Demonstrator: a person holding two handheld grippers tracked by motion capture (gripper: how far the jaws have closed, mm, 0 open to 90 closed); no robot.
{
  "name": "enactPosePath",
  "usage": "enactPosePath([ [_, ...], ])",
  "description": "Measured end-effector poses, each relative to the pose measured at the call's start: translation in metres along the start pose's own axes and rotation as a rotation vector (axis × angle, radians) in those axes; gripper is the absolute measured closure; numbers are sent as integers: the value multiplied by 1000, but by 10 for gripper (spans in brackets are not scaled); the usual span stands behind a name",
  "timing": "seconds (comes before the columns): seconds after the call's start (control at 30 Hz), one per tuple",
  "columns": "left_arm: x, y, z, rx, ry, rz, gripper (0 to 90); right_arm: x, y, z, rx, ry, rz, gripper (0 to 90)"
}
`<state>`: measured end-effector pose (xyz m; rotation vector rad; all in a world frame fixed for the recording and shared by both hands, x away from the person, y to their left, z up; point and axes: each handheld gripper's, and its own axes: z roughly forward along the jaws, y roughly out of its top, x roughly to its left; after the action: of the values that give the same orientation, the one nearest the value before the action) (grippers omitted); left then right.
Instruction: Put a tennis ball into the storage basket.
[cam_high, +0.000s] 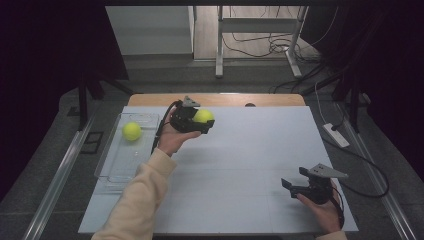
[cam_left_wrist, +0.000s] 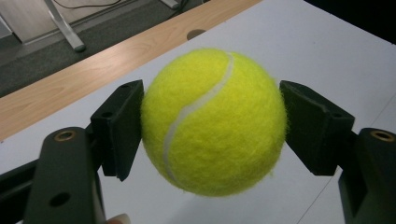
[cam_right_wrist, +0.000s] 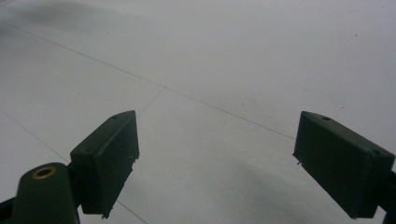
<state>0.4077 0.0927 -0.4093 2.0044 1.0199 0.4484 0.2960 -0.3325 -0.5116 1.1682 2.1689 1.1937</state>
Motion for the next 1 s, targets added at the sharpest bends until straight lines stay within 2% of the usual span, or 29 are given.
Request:
enactPosePath([
  [1.0,15,-14,-26,-8,50,-17,272,1,0,0,-3,2,-2,141],
])
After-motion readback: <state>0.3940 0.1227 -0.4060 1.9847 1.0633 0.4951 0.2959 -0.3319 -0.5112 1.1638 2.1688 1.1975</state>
